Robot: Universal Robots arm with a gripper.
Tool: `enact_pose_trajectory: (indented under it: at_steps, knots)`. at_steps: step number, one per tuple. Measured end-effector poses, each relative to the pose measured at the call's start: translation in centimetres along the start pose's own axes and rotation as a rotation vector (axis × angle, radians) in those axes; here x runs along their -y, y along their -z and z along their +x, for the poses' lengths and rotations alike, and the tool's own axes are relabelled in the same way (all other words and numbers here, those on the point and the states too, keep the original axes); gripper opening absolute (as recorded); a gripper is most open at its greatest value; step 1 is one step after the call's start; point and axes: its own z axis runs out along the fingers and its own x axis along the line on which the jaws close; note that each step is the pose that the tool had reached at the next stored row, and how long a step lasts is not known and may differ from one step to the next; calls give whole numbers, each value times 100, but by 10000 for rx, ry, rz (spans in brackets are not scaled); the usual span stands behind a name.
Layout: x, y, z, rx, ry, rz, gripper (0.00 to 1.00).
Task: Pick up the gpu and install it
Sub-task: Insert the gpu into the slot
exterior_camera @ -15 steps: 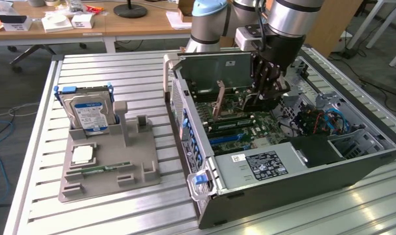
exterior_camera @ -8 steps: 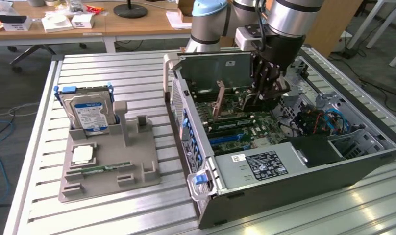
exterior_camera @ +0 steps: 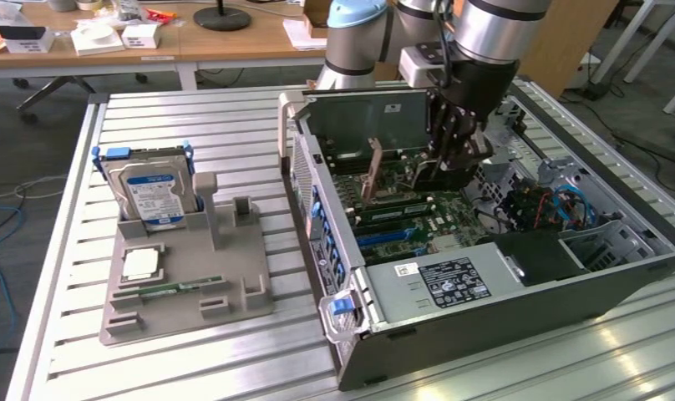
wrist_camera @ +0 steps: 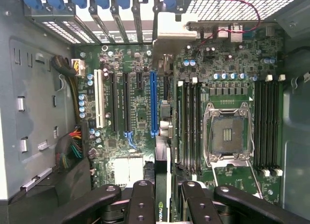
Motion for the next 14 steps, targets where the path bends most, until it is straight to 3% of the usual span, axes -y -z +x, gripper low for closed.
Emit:
enact_pose_trajectory:
  at_steps: [8,14]
  knots:
    - [2,-8,54,2,-3,1,26]
    - [1,-78,65,1,-1,1,26]
